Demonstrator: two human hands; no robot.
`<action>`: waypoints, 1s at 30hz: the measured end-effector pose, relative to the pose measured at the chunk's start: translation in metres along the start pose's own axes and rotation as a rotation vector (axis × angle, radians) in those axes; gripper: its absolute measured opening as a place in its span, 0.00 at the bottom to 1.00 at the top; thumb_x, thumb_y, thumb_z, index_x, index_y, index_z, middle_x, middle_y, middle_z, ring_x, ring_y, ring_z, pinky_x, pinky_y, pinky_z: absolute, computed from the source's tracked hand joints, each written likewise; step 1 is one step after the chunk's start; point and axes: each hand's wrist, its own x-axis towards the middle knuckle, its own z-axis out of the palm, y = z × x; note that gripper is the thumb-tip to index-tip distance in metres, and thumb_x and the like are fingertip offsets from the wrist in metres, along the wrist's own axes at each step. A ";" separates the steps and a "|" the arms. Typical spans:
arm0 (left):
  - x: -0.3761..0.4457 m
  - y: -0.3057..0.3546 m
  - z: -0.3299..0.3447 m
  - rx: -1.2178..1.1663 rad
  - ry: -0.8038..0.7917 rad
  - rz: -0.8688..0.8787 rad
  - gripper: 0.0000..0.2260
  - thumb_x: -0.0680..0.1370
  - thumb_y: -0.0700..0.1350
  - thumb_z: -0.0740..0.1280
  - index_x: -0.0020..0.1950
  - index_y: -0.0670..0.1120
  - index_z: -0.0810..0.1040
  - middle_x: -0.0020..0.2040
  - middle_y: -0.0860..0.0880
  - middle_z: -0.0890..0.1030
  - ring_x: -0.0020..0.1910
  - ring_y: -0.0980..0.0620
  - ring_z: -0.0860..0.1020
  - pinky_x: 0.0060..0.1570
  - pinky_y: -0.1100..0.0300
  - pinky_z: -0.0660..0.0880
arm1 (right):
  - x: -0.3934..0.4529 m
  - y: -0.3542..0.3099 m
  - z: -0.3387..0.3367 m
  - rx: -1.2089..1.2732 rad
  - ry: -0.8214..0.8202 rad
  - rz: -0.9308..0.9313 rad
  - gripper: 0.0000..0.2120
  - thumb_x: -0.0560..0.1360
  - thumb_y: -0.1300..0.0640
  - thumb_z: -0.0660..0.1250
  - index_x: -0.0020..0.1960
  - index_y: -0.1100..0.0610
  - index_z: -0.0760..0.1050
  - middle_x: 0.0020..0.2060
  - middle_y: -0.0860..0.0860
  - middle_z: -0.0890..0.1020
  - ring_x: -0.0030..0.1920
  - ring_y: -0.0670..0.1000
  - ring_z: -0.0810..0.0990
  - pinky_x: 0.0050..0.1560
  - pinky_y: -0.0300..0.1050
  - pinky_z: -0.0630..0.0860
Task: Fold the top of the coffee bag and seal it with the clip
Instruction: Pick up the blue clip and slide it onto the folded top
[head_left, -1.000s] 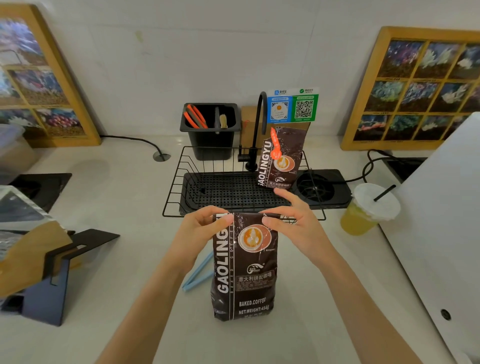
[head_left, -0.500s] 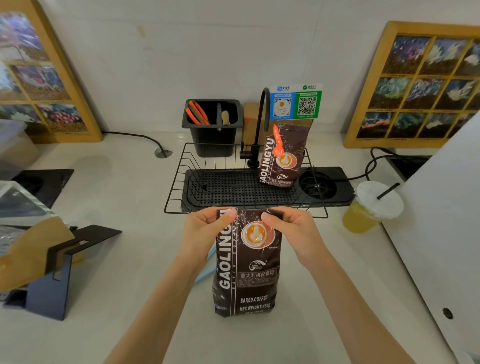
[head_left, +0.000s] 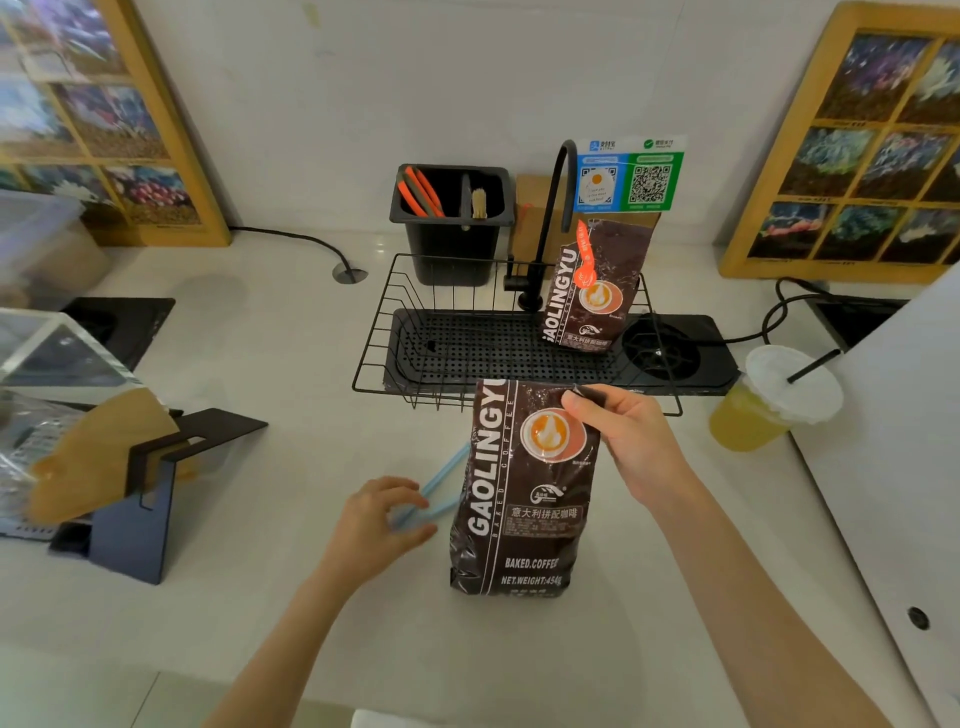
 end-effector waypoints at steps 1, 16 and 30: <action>-0.001 -0.003 0.005 0.049 -0.002 0.031 0.13 0.67 0.49 0.74 0.49 0.48 0.82 0.57 0.49 0.78 0.56 0.50 0.75 0.59 0.56 0.71 | 0.000 0.000 0.000 -0.002 0.000 0.000 0.05 0.71 0.61 0.68 0.42 0.54 0.82 0.36 0.48 0.86 0.40 0.47 0.84 0.41 0.35 0.80; -0.027 0.005 -0.024 -0.897 0.241 -0.156 0.06 0.72 0.44 0.68 0.45 0.42 0.81 0.46 0.47 0.85 0.51 0.47 0.79 0.57 0.54 0.74 | -0.008 0.000 -0.002 0.030 0.035 0.007 0.06 0.72 0.61 0.67 0.38 0.54 0.81 0.32 0.48 0.86 0.35 0.47 0.84 0.36 0.35 0.80; 0.012 0.095 -0.060 -0.791 0.070 0.228 0.06 0.71 0.37 0.68 0.43 0.47 0.80 0.39 0.55 0.85 0.38 0.56 0.80 0.40 0.64 0.78 | -0.017 0.000 -0.005 0.068 0.021 0.010 0.06 0.72 0.62 0.67 0.41 0.54 0.81 0.33 0.48 0.86 0.34 0.47 0.84 0.34 0.35 0.79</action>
